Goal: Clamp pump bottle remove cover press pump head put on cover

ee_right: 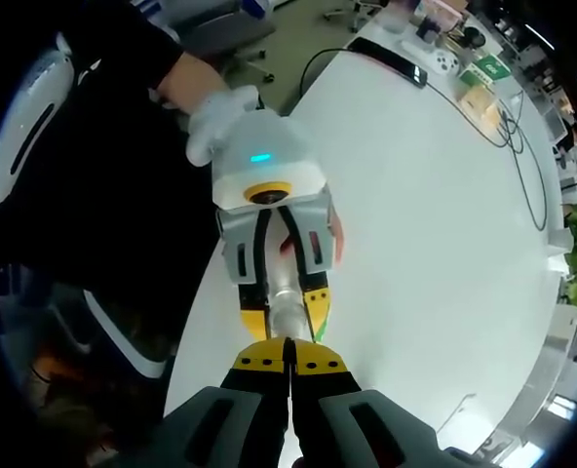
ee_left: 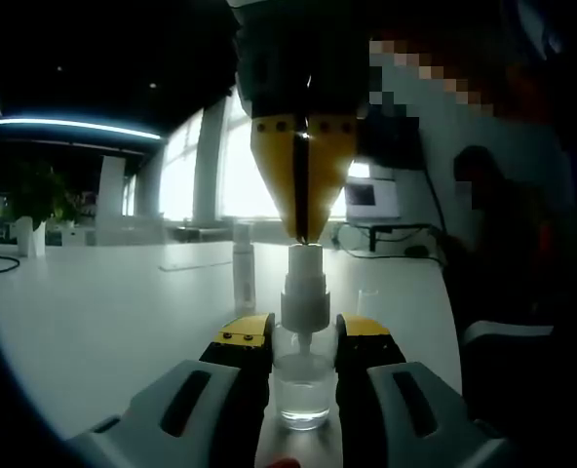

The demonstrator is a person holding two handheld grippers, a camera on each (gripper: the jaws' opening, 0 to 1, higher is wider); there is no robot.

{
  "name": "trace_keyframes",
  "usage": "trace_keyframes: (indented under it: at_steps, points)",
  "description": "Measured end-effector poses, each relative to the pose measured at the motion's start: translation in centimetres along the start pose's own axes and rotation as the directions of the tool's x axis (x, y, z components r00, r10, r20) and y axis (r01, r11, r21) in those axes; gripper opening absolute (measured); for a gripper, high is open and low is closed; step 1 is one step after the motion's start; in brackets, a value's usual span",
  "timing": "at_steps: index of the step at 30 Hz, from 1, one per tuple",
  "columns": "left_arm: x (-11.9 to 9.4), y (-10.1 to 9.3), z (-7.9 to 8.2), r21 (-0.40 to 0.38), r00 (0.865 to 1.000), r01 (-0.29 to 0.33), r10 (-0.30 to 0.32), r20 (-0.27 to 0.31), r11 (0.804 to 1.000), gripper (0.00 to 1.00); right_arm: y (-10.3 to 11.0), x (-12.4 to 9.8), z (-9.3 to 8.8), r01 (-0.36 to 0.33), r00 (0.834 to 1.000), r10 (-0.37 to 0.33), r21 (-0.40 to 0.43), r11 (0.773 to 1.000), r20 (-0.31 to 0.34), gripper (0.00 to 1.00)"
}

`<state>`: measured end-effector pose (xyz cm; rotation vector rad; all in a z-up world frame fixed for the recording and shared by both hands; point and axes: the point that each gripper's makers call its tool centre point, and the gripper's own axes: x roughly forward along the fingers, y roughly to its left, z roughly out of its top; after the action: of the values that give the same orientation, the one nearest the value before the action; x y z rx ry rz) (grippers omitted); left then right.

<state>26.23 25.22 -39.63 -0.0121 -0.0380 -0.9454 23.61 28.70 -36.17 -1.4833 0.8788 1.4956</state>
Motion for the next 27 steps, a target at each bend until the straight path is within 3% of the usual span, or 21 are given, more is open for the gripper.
trace_keyframes:
  at_steps: [27]
  points:
    - [-0.04, 0.11, -0.01, -0.001, 1.000, -0.002, 0.002, -0.001, 1.000, 0.16, 0.03, 0.76, -0.02, -0.004, 1.000, 0.005, 0.027, 1.000, -0.031, 0.00]
